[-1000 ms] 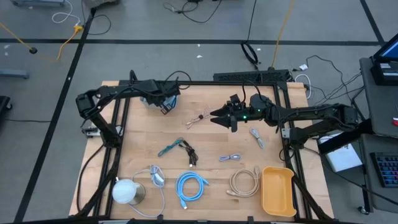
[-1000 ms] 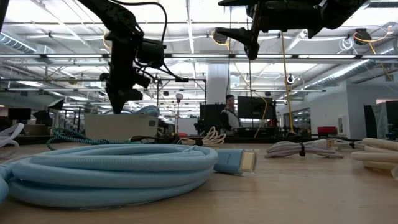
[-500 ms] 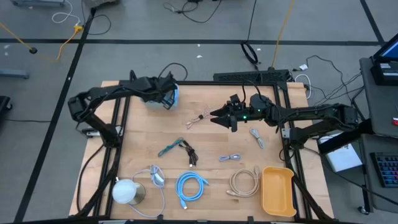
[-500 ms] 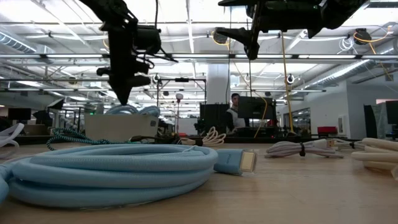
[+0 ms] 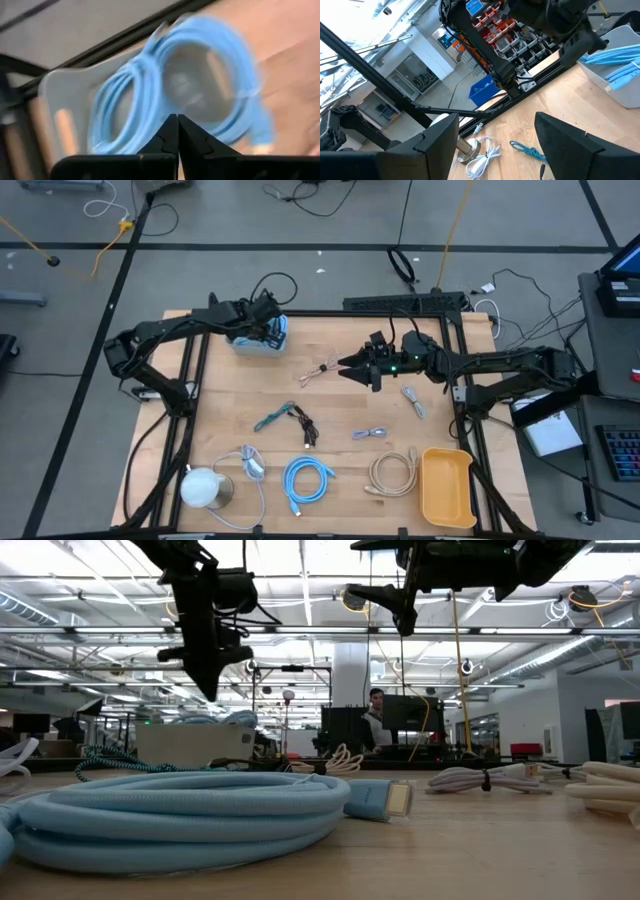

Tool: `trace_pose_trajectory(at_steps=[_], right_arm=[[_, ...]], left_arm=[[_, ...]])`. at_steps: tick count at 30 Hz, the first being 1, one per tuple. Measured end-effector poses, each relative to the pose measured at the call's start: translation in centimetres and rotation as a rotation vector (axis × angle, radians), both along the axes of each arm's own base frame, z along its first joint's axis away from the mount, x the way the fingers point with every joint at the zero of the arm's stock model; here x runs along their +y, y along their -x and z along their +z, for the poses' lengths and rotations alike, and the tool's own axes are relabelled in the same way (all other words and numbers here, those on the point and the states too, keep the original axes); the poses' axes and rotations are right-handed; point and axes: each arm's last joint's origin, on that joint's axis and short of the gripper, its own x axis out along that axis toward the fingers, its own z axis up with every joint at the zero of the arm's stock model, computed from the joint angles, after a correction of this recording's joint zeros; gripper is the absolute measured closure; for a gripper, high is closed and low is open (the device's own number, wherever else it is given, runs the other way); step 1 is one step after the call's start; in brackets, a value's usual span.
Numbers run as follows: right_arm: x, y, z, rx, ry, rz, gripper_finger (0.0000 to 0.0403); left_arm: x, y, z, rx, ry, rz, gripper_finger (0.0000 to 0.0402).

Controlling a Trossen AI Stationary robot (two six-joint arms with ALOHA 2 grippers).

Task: Pick & Place USB Port
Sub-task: Put the top blue HDMI cable into the gray bin

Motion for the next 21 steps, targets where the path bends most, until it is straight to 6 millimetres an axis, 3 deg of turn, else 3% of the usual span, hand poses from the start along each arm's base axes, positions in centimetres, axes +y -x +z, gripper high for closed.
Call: trace_pose_trajectory(at_steps=[6, 16, 21], right_arm=[[0.0, 0.0, -0.11, 0.011, -0.002, 0.0, 0.0149], [0.0, 0.0, -0.14, 0.014, -0.003, 0.0, 0.0149], [0.0, 0.0, -0.14, 0.015, -0.003, -0.001, 0.0149]], left_arm=[[-0.34, 0.33, -0.18, 0.109, 0.018, -0.142, 0.0363], [-0.47, 0.53, -0.27, 0.095, 0.053, -0.094, 0.026], [-0.22, -0.19, -0.01, 0.11, -0.016, -0.261, 0.025]])
